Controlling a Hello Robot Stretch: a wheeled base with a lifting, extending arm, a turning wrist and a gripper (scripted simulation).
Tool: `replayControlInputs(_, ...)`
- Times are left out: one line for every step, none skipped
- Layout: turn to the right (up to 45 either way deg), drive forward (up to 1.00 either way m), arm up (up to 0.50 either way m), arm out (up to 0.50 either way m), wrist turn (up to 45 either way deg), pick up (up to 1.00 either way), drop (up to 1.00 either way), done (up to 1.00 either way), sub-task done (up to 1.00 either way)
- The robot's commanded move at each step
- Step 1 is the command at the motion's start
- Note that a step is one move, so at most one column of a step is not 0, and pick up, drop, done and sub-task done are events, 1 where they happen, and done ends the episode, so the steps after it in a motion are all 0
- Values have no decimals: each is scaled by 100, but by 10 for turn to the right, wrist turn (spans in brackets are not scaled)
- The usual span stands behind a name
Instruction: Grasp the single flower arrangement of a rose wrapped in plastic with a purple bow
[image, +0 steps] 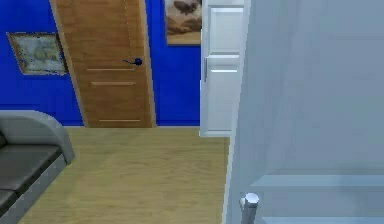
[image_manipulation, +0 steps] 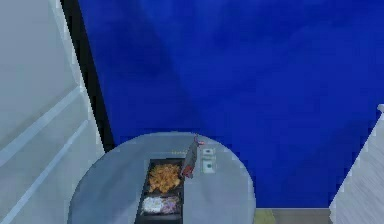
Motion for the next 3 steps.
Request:
replayControlInputs(0, 0, 38, 0, 0, 0, 0, 0, 0)
replayControlInputs(0, 0, 0, 26, 0, 0, 0, 0, 0)
replayControlInputs(0, 0, 0, 0, 450, 0, 0, 0, 0)
